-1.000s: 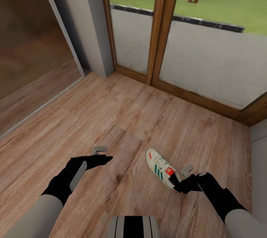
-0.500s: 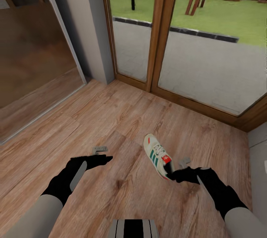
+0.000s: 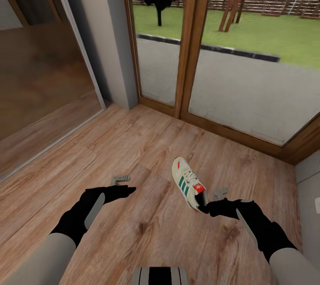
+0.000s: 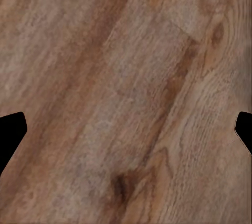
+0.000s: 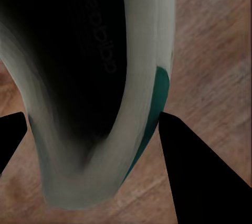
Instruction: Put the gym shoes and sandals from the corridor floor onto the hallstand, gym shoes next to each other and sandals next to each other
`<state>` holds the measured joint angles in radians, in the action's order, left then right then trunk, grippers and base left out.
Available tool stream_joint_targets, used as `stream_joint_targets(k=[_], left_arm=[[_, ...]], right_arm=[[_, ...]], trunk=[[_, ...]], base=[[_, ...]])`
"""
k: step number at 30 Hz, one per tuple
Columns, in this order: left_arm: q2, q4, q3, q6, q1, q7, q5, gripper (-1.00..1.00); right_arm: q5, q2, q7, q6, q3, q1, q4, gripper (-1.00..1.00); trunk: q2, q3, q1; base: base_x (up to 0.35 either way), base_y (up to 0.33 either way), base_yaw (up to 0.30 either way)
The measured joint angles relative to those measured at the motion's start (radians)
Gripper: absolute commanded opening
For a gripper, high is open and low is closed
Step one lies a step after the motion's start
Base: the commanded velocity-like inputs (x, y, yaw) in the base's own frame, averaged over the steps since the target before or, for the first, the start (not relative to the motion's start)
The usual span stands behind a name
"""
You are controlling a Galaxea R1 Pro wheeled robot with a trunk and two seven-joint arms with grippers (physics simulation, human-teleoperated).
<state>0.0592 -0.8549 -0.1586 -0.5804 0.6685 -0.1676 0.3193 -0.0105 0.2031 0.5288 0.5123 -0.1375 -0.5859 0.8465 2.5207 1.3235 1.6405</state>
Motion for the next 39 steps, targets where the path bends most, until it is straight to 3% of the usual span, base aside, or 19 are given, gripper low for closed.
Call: stream_joint_targets(k=[31,39], left_arm=[[-0.002,0.005,-0.002,0.003,-0.002,0.001,0.004,1.00],[-0.002,0.004,-0.002,0.003,-0.002,0.001,0.004,1.00]], right_arm=[[-0.001,0.000,-0.002,0.001,0.003,0.000,0.002,-1.00],[0.000,0.000,-0.002,0.001,0.003,0.000,0.002,-1.00]], trunk=[[-0.007,-0.162,-0.014],[-0.007,-0.175,-0.014]], base=[[0.000,0.000,0.000],[0.000,0.000,0.000]])
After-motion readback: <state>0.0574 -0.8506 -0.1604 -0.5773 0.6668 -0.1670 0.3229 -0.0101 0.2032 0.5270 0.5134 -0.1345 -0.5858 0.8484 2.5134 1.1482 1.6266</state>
